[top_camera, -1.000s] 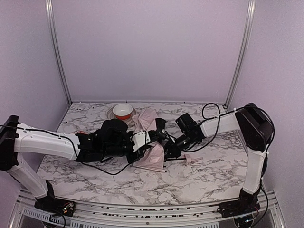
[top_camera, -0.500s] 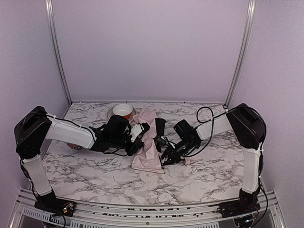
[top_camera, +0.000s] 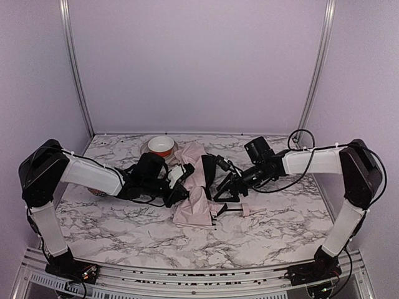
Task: Put away the umbrella
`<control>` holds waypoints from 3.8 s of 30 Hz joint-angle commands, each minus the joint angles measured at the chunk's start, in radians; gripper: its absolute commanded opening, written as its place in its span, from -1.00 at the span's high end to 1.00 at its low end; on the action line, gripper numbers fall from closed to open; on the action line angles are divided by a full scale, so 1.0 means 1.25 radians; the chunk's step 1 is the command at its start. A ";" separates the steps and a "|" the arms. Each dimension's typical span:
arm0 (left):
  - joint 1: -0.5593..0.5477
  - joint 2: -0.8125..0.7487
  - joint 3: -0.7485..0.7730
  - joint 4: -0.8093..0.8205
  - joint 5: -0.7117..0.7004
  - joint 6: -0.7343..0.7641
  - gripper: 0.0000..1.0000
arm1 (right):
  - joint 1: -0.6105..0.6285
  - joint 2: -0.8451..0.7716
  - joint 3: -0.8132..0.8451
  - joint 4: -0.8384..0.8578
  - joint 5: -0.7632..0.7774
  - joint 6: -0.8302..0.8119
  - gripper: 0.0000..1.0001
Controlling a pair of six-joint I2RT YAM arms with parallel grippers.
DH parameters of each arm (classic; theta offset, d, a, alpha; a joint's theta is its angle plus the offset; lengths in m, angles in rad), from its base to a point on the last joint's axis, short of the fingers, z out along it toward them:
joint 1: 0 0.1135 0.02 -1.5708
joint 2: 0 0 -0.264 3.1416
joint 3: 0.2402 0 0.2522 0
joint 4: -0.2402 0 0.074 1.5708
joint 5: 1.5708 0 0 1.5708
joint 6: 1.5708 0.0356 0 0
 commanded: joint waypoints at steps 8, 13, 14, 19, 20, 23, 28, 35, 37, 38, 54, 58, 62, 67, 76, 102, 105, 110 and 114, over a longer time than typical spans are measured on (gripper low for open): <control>0.003 -0.096 -0.017 0.010 0.074 -0.006 1.00 | 0.123 0.059 0.093 0.170 0.034 0.087 -0.96; 0.003 -0.134 -0.031 0.005 0.087 -0.005 1.00 | 0.128 0.088 0.099 0.171 -0.009 0.095 -0.24; 0.003 -0.143 -0.032 0.002 0.089 -0.004 1.00 | 0.128 0.084 0.093 0.173 -0.017 0.092 0.01; 0.004 -0.168 -0.016 -0.012 0.096 -0.014 1.00 | 0.128 0.072 0.069 0.165 -0.030 0.080 1.00; 0.004 -0.170 -0.009 -0.014 0.096 -0.015 1.00 | 0.128 0.072 0.067 0.156 -0.029 0.075 1.00; 0.007 -0.174 0.007 -0.023 0.104 -0.024 0.58 | 0.128 0.063 0.055 0.148 -0.036 0.065 1.00; 0.059 -0.197 0.025 -0.040 0.209 -0.043 -0.13 | 0.128 0.040 0.031 0.159 -0.042 0.069 1.00; 0.134 -0.019 0.158 -0.012 0.072 -0.156 -0.66 | 0.133 0.022 0.018 0.182 -0.056 0.078 1.00; 0.136 0.068 0.222 -0.017 0.031 -0.162 -0.68 | 0.133 0.018 0.021 0.183 -0.056 0.077 1.00; 0.136 0.111 0.259 -0.024 0.029 -0.165 -0.69 | 0.134 0.018 0.025 0.182 -0.058 0.076 1.00; 0.094 0.291 0.288 -0.089 0.091 -0.193 0.12 | 0.054 0.063 0.135 0.336 -0.075 0.190 1.00; 0.094 0.287 0.258 -0.060 0.095 -0.207 0.15 | 0.025 0.156 0.175 0.372 -0.020 0.234 1.00; 0.094 0.281 0.239 -0.033 0.080 -0.223 0.22 | 0.010 0.250 0.185 0.359 0.012 0.227 1.00; 0.097 0.288 0.232 -0.014 0.064 -0.246 0.25 | 0.007 0.330 0.151 0.332 0.023 0.199 1.00; 0.114 0.229 0.207 0.045 -0.049 -0.278 -0.10 | 0.016 0.374 0.084 0.283 0.032 0.135 1.00; -0.097 -0.118 0.044 -0.354 -0.118 0.468 -0.88 | 0.016 0.412 0.170 0.135 -0.029 0.055 1.00; -0.100 -0.067 0.074 -0.340 -0.147 0.476 -0.88 | 0.018 0.413 0.171 0.139 -0.038 0.058 1.00; -0.101 -0.005 0.089 -0.311 -0.152 0.508 -0.82 | 0.017 0.413 0.173 0.135 -0.048 0.052 1.00; -0.101 0.044 0.105 -0.315 -0.159 0.491 -0.62 | 0.018 0.414 0.183 0.136 -0.058 0.057 1.00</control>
